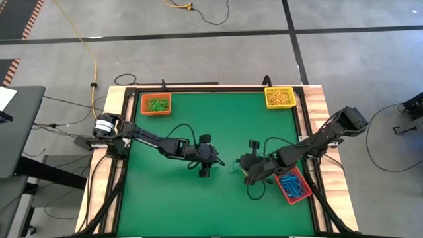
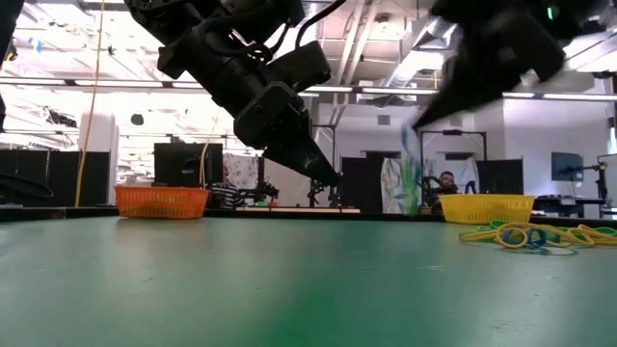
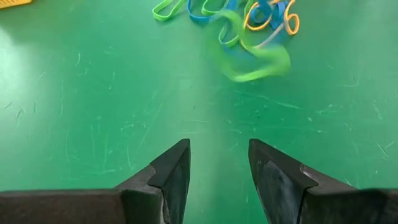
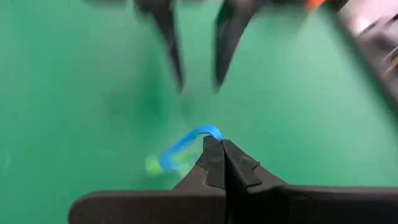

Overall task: Sort rubber bands into baskets
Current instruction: Put the blue rubber band into the red bin

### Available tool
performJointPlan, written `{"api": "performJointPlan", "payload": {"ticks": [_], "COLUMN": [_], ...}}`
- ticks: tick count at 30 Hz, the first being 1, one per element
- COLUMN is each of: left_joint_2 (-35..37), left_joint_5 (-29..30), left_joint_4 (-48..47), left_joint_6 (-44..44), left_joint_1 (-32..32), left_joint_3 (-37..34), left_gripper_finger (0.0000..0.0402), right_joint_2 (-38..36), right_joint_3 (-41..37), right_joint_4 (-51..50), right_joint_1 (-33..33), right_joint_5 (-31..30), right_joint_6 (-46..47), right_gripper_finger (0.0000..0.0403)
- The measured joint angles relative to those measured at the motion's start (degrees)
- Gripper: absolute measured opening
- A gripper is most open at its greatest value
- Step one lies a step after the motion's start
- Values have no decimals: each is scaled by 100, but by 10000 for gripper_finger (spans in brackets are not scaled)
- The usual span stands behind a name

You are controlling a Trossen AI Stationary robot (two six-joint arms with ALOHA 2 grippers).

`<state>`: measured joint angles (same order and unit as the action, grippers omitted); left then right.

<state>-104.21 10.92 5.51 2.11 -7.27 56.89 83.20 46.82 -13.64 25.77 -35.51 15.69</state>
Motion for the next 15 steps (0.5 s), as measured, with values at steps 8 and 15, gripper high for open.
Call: {"api": "performJointPlan", "payload": {"ticks": [8,15], "left_joint_2": [1,1], "left_joint_5": [1,0], "left_joint_4": [198,250], "left_joint_6": [33,42], "left_joint_1": [11,15], "left_joint_3": [-171,-171], "left_gripper_finger": [153,153], "right_joint_2": [-780,-873], "right_joint_3": [187,178], "right_joint_4": [-3,-949], "right_joint_1": [390,225], "right_joint_5": [-1203,-18], "right_joint_6": [-381,435], "right_gripper_finger": [12,12]}}
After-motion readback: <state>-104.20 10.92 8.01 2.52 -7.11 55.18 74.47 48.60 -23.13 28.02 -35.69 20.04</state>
